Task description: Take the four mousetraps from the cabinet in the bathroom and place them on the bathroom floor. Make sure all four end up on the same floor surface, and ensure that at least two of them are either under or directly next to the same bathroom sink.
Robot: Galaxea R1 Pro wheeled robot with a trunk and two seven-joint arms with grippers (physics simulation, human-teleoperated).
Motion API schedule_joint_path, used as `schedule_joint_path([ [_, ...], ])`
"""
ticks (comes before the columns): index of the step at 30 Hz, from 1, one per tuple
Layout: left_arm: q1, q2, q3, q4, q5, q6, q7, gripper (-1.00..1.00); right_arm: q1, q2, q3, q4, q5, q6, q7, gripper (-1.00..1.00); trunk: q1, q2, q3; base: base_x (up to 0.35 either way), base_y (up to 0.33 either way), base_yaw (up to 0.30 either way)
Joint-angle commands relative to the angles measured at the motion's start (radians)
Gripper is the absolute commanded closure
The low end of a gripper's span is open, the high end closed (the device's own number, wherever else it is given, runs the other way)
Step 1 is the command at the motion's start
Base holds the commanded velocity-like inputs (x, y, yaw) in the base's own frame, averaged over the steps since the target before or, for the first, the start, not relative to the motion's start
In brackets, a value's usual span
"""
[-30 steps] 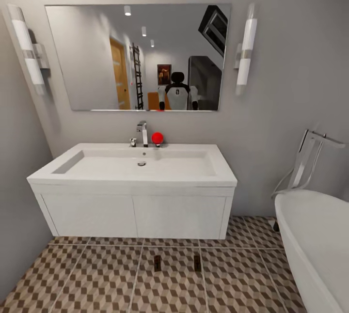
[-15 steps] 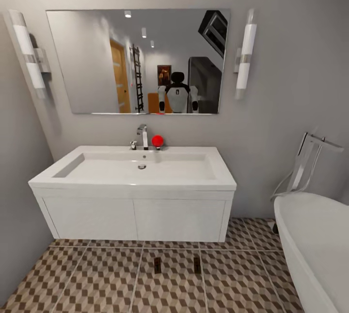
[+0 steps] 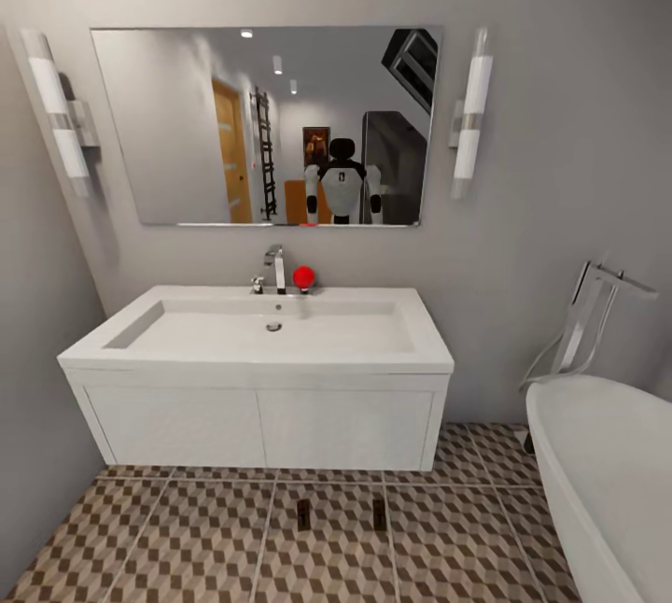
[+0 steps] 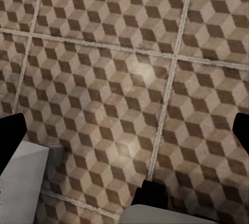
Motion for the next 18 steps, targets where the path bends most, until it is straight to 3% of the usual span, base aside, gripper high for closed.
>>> schedule_joint_path([
  [1,-0.001,0.0,-0.008,0.001,0.01,-0.004,0.002,-1.0,-0.001,0.0,0.008,0.003,-0.01,-0.007,0.0,-1.0,-0.004,0.007,0.002,0.0,0.0,0.0],
  [18,-0.001,0.0,-0.008,0.0,0.01,-0.004,0.003,-1.0,-0.001,0.0,0.008,0.003,-0.01,-0.007,0.0,-1.0,-0.069,0.126,0.055,0.0,0.0,0.0],
])
